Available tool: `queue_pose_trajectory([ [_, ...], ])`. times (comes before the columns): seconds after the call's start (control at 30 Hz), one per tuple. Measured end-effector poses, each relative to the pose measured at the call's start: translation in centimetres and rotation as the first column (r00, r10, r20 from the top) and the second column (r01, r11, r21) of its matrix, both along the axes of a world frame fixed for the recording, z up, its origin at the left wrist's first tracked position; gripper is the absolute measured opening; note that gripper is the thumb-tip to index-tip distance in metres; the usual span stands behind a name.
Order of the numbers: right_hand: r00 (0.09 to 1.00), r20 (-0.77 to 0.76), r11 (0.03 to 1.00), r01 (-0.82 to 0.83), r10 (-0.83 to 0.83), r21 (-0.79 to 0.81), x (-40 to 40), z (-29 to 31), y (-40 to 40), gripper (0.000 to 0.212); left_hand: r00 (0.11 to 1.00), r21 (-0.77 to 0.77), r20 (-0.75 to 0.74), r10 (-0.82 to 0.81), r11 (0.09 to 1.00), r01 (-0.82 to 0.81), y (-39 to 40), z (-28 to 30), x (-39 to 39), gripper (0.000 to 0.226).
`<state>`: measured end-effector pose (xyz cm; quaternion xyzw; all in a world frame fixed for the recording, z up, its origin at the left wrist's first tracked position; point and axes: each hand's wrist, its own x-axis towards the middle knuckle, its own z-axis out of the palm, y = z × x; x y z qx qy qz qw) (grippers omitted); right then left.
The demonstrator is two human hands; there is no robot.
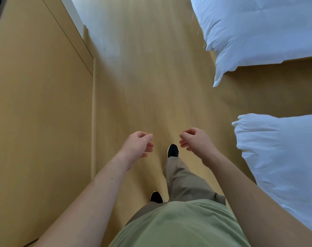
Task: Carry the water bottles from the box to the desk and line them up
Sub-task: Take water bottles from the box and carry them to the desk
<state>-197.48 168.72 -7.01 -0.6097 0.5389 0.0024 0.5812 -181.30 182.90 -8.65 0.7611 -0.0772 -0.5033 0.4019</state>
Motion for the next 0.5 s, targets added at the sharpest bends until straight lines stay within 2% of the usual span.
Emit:
queue_pose_trajectory([
  [0.5, 0.999, 0.015, 0.999, -0.047, 0.047, -0.005, 14.8, 0.0, -23.9, 0.008, 0.999, 0.012, 0.050, 0.013, 1.000, -0.013, -23.7, 1.0, 14.6, 0.019],
])
